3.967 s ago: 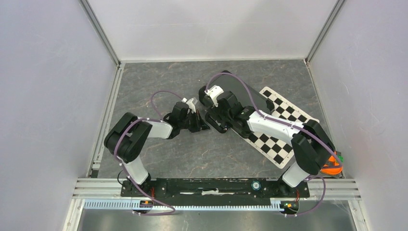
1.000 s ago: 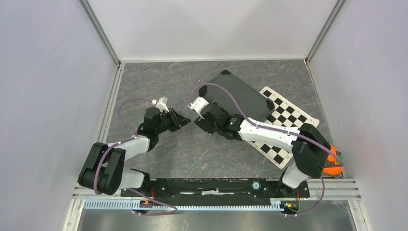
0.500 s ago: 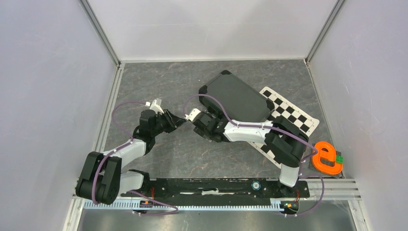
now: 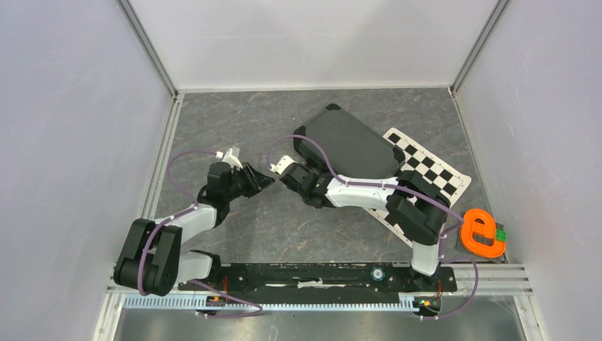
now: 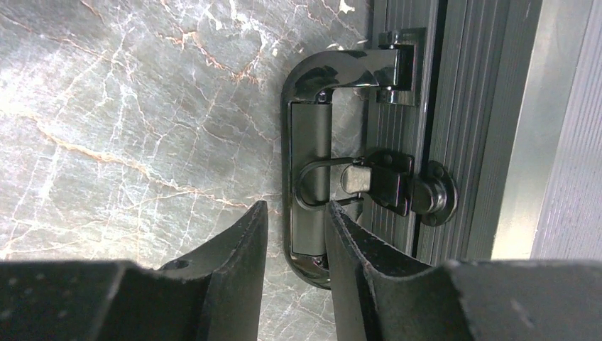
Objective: Pack up texas hold em set
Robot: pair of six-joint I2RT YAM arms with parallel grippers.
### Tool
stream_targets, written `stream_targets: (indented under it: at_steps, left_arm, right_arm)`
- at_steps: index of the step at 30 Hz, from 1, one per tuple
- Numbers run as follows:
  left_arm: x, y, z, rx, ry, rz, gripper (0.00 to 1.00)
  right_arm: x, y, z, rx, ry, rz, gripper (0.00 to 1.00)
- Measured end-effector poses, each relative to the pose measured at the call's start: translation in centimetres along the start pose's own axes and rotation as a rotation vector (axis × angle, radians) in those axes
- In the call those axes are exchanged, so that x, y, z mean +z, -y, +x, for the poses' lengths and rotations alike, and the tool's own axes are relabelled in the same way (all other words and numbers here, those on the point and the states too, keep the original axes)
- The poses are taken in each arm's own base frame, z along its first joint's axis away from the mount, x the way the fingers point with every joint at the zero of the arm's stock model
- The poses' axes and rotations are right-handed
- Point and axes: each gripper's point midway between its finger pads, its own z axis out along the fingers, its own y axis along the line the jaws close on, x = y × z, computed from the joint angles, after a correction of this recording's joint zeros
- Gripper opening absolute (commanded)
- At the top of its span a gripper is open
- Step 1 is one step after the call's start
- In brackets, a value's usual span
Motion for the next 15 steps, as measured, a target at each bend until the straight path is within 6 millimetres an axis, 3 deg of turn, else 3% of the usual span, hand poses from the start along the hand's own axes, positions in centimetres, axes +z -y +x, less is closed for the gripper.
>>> stream_targets:
  at_steps: [4, 8, 10, 13, 15]
  left_arm:
    - [0.1, -0.2, 0.2, -0.004, -0.006, -0.006, 0.35]
    - [0.1, -0.2, 0.1, -0.003, -0.006, -0.006, 0.42]
    - [0.1, -0.2, 0.1, -0.003, -0.005, -0.006, 0.59]
    - [0.1, -0.3, 0.1, 0.007, -0.002, -0.008, 0.99]
    - [0.0, -0.1, -0.2, 0.017, 0.008, -0.003, 1.00]
  right_arm:
    - [0.4, -0.1, -0.1, -0.005, -0.005, 0.006, 0.38]
    - [0.8, -0.4, 0.4, -0.019, -0.021, 0.006, 0.31]
    - [1.1, -0.5, 0.5, -0.025, -0.026, 0.007, 0.24]
    - [1.2, -0.3, 0.4, -0.031, -0.026, 0.022, 0.10]
    - [1.2, -0.2, 0.1, -0.032, -0.022, 0.028, 0.07]
